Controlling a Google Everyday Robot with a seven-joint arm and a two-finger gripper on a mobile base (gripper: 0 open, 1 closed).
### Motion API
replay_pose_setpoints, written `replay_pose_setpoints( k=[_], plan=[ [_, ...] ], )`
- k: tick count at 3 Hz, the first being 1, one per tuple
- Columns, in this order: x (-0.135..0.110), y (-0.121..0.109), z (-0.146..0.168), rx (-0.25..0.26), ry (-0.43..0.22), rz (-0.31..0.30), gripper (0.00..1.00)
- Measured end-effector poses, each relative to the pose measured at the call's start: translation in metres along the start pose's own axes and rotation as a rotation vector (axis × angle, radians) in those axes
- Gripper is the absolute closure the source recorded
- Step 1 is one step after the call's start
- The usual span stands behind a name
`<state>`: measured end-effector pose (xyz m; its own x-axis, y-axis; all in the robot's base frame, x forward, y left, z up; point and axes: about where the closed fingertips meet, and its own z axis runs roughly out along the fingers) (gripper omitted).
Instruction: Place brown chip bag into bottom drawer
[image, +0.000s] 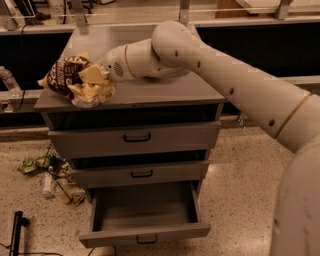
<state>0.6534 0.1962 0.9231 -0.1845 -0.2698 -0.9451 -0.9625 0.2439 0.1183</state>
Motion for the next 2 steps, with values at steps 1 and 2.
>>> replay_pose_setpoints(
  k=[1,2],
  plan=[
    [0.028,0.046,-0.013,-0.019,0.023,0.071,1.0],
    [0.064,0.09,-0.023,-0.032,0.064,0.16,1.0]
  ],
)
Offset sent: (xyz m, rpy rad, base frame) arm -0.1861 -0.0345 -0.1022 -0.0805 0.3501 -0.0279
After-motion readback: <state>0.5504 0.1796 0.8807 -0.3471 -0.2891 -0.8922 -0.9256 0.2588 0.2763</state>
